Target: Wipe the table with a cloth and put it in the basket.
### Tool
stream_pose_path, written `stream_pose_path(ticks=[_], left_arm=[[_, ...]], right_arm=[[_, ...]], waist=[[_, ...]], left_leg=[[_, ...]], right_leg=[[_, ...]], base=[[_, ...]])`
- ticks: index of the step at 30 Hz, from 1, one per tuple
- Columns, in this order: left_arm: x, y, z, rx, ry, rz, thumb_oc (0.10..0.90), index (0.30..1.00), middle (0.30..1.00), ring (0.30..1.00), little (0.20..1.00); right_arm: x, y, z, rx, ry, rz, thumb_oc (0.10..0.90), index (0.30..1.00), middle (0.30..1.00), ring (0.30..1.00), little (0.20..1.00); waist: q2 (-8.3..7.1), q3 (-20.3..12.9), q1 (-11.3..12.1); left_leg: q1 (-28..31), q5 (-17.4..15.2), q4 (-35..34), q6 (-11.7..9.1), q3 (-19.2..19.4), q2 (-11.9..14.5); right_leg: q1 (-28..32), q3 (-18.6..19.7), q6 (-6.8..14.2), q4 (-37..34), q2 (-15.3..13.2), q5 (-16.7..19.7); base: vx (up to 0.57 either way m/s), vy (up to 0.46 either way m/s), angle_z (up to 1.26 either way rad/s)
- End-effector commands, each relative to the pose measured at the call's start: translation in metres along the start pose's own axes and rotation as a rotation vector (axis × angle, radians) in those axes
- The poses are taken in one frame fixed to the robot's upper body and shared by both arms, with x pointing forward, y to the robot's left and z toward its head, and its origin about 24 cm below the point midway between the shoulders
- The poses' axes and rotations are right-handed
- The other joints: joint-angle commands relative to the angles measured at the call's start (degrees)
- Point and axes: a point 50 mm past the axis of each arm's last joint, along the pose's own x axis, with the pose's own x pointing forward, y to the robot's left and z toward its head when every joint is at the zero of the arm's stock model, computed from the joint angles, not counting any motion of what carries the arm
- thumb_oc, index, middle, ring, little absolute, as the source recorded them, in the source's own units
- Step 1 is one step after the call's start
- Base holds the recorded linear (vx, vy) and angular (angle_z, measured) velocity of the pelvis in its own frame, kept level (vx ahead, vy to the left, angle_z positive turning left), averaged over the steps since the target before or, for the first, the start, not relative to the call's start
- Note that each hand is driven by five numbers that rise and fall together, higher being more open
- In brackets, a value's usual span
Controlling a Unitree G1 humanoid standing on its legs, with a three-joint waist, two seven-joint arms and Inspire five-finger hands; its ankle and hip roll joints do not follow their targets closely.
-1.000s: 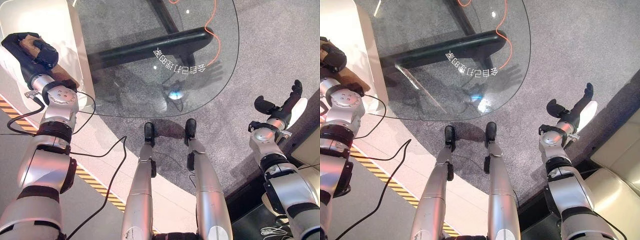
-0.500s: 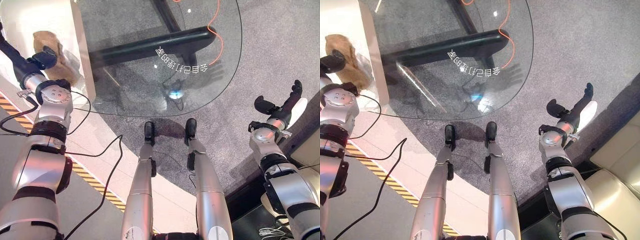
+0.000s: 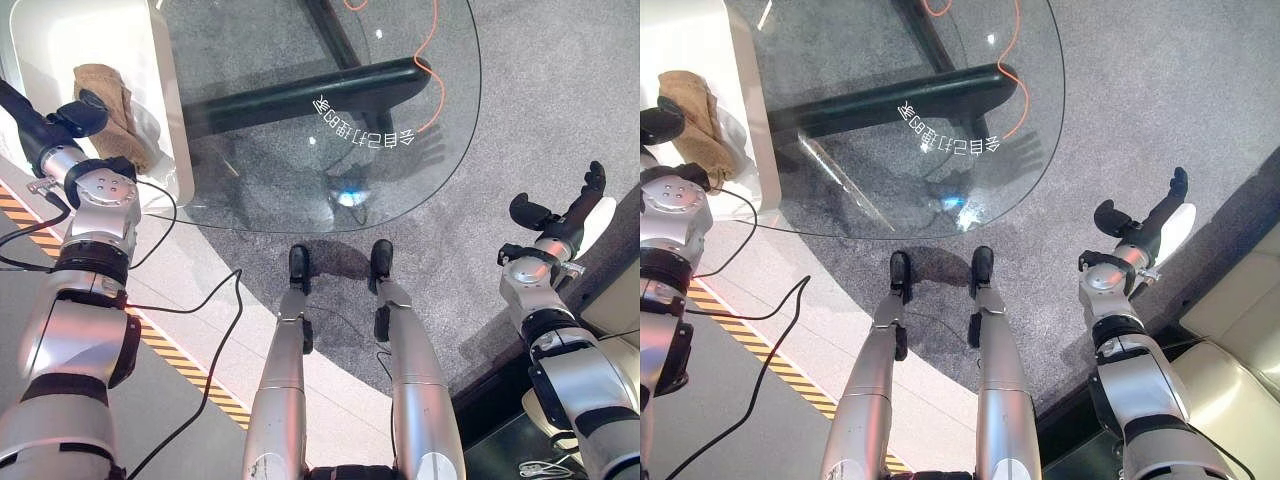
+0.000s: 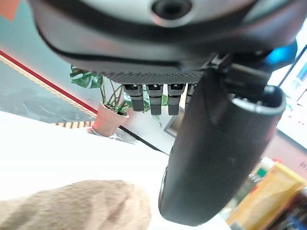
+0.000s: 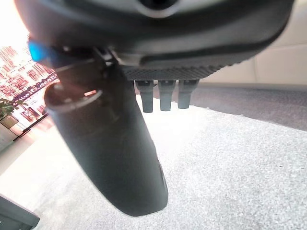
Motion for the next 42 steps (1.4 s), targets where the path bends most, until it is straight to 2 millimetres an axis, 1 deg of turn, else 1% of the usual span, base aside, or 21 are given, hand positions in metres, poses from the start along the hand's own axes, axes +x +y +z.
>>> stream_pose_path(ticks=[1,4,7,8,9,10,11,14,17,18,19,22,23,24,26,29,30,31,32,37,42], left_arm=[[0.026,0.039,0.037,-0.2,-0.162,0.181,0.8,0.9,0.9,0.9,0.9],[0.021,0.038,0.029,-0.241,-0.15,0.157,0.8,0.9,0.9,0.9,0.9],[0.007,0.039,0.002,-0.257,-0.119,0.087,0.8,0.9,0.9,0.9,0.9],[0.007,0.039,0.002,-0.257,-0.119,0.087,0.8,0.9,0.9,0.9,0.9],[-0.001,0.041,-0.016,-0.244,-0.085,0.039,0.8,0.9,0.9,0.9,0.9],[-0.006,0.042,-0.024,-0.232,-0.075,0.015,0.8,0.9,0.9,0.9,0.9],[-0.006,0.042,-0.025,-0.232,-0.074,0.015,0.8,0.9,0.9,0.9,0.9],[-0.029,0.05,-0.062,-0.228,0.009,-0.117,0.8,0.9,0.9,0.9,0.9],[-0.046,0.053,-0.086,-0.201,0.076,-0.209,0.8,0.9,0.9,0.9,0.9],[-0.058,0.054,-0.1,-0.183,0.119,-0.263,0.8,0.9,0.9,0.9,0.9],[-0.059,0.054,-0.101,-0.182,0.121,-0.264,0.8,0.9,0.9,0.9,0.9],[-0.093,0.059,-0.139,-0.141,0.273,-0.401,0.8,0.9,0.9,0.9,0.9],[-0.111,0.059,-0.153,-0.096,0.322,-0.472,0.8,0.9,0.9,0.9,0.9],[-0.112,0.059,-0.154,-0.095,0.323,-0.473,0.8,0.9,0.9,0.9,0.9],[-0.148,0.068,-0.184,-0.043,0.458,-0.575,0.8,0.9,0.9,0.9,0.9],[-0.181,0.085,-0.209,0.017,0.581,-0.659,0.8,0.9,0.9,0.9,0.9],[-0.182,0.086,-0.21,0.021,0.582,-0.662,0.8,0.9,0.9,0.9,0.9],[-0.203,0.094,-0.223,0.046,0.661,-0.681,0.8,0.9,0.9,0.9,0.9],[-0.214,0.099,-0.229,0.065,0.698,-0.693,0.8,0.9,0.9,0.9,0.9],[-0.254,0.115,-0.251,0.213,0.856,-0.797,0.8,0.9,0.9,0.9,0.9],[-0.282,0.132,-0.264,0.295,0.984,-0.86,0.8,0.9,0.9,0.9,0.9]], right_arm=[[0.009,-0.029,-0.008,-0.007,-0.028,-0.068,0.8,0.9,0.9,0.9,0.9],[0.005,-0.03,-0.018,-0.023,-0.004,-0.061,0.8,0.9,0.9,0.9,0.9],[-0.009,-0.037,-0.047,-0.071,0.072,-0.04,0.8,0.9,0.9,0.9,0.9],[-0.009,-0.038,-0.047,-0.071,0.072,-0.04,0.8,0.9,0.9,0.9,0.9],[-0.017,-0.044,-0.064,-0.114,0.116,-0.017,0.8,0.9,0.9,0.9,0.9],[-0.022,-0.047,-0.072,-0.14,0.135,-0.004,0.8,0.9,0.9,0.9,0.9],[-0.022,-0.047,-0.072,-0.141,0.135,-0.003,0.8,0.9,0.9,0.9,0.9],[-0.045,-0.076,-0.113,-0.229,0.24,0.032,0.8,0.9,0.9,0.9,0.9],[-0.06,-0.093,-0.135,-0.282,0.302,0.053,0.8,0.9,0.9,0.9,0.9],[-0.069,-0.102,-0.146,-0.313,0.341,0.065,0.8,0.9,0.9,0.9,0.9],[-0.069,-0.102,-0.146,-0.315,0.342,0.066,0.8,0.9,0.9,0.9,0.9],[-0.093,-0.119,-0.17,-0.378,0.437,0.098,0.8,0.9,0.9,0.9,0.9],[-0.104,-0.123,-0.178,-0.403,0.471,0.114,0.8,0.9,0.9,0.9,0.9],[-0.104,-0.123,-0.178,-0.404,0.471,0.114,0.8,0.9,0.9,0.9,0.9],[-0.124,-0.129,-0.191,-0.459,0.536,0.155,0.8,0.9,0.9,0.9,0.9],[-0.14,-0.137,-0.202,-0.505,0.594,0.189,0.8,0.9,0.9,0.9,0.9],[-0.141,-0.137,-0.203,-0.508,0.599,0.191,0.8,0.9,0.9,0.9,0.9],[-0.149,-0.14,-0.207,-0.528,0.632,0.207,0.8,0.9,0.9,0.9,0.9],[-0.154,-0.143,-0.21,-0.539,0.653,0.218,0.8,0.9,0.9,0.9,0.9],[-0.172,-0.145,-0.221,-0.599,0.731,0.314,0.8,0.9,0.9,0.9,0.9],[-0.187,-0.141,-0.228,-0.643,0.794,0.429,0.8,0.9,0.9,0.9,0.9]], waist=[[-0.46,-1.7,1.3],[-0.54,-1.7,1.5],[-1.06,-2.7,2.1],[-1.05,-2.7,2.1],[-1.25,-4.4,2.5],[-1.25,-5.2,2.7],[-1.19,-5.2,2.6],[-1.08,-8.9,3.6],[-1.06,-11.1,4.1],[-1.12,-12.6,4.3],[-1.07,-12.6,4.3],[-1.11,-15.9,4.6],[-1.17,-17.3,4.8],[-1.14,-17.3,4.8],[-1.32,-19.8,5.3],[-1.46,-21.8,5.8],[-1.46,-21.9,5.8],[-1.62,-22.8,6.2],[-1.7,-23.3,6.3],[-2.34,-25.0,6.5],[-2.65,-25.6,6.0]], left_leg=[[5.6,-5.7,2.7,2.2,4.8,-2.9],[8.0,-5.0,1.3,2.1,4.7,-3.1],[14.0,-4.7,-1.4,1.8,4.3,-3.7],[14.1,-4.7,-1.5,1.8,4.3,-3.7],[16.3,-4.9,-2.5,1.8,3.9,-3.9],[18.0,-5.2,-3.1,1.8,3.7,-4.0],[18.0,-4.8,-3.4,1.9,3.6,-3.9],[23.7,-5.3,-6.5,2.2,3.1,-4.2],[27.1,-5.5,-8.7,2.4,2.8,-4.1],[29.0,-5.6,-10.0,2.6,2.6,-4.1],[29.2,-5.6,-10.1,2.6,2.6,-4.1],[34.1,-5.5,-13.2,2.8,2.0,-4.0],[35.4,-5.5,-13.8,2.9,1.8,-3.9],[35.6,-5.4,-13.9,2.9,1.8,-3.9],[38.4,-5.4,-15.4,3.2,1.6,-3.7],[40.7,-5.5,-16.3,3.4,1.7,-3.3],[40.8,-5.5,-16.4,3.4,1.7,-3.3],[41.7,-5.6,-16.8,3.5,1.6,-3.2],[42.4,-5.7,-17.2,3.6,1.6,-3.2],[44.6,-6.2,-18.1,3.9,1.8,-2.8],[45.7,-6.6,-18.4,4.0,2.4,-2.4]], right_leg=[[7.4,0.1,2.3,-1.6,3.3,-5.4],[10.0,-0.2,2.5,-3.0,3.0,-4.7],[16.6,-0.6,3.0,-5.7,2.4,-4.2],[16.6,-0.6,3.0,-5.8,2.4,-4.2],[18.9,-0.8,3.1,-6.8,1.9,-4.3],[20.5,-0.9,3.2,-7.2,1.7,-4.7],[20.6,-0.9,3.2,-7.7,1.7,-4.2],[26.8,-1.2,3.9,-10.9,0.4,-4.1],[30.6,-1.6,4.5,-13.1,-0.2,-3.8],[32.7,-1.7,4.8,-14.5,-0.5,-3.6],[33.0,-1.7,4.8,-14.7,-0.5,-3.6],[38.4,-2.2,5.3,-17.9,-0.7,-3.1],[39.8,-2.5,5.5,-18.6,-0.8,-2.9],[40.0,-2.5,5.5,-18.7,-0.8,-2.9],[42.9,-3.1,5.8,-19.8,-0.9,-2.6],[45.2,-3.4,6.0,-20.5,-1.0,-2.6],[45.4,-3.4,6.0,-20.6,-0.9,-2.6],[46.3,-3.7,6.0,-20.7,-1.0,-2.8],[47.0,-3.8,6.1,-21.0,-1.0,-2.8],[48.9,-4.2,6.3,-21.2,-1.0,-3.2],[49.6,-3.9,6.6,-21.5,-1.2,-3.2]], base=[[0.0,0.0,0.0],[-0.02,-0.018,0.0],[-0.01,-0.025,0.0],[0.1,-0.018,-0.01],[0.11,-0.004,-0.01],[0.1,-0.002,0.0],[0.09,0.021,0.01],[0.12,0.018,0.01],[0.1,-0.001,0.08],[0.09,0.0,0.15],[0.12,0.003,0.06],[0.16,0.005,0.07],[0.11,-0.007,0.07],[0.17,-0.017,0.07],[0.18,-0.011,0.12],[0.14,-0.006,0.07],[0.12,-0.006,0.0],[0.11,-0.003,0.02],[0.12,-0.002,0.04],[0.07,-0.003,0.0],[0.01,0.006,-0.03]])
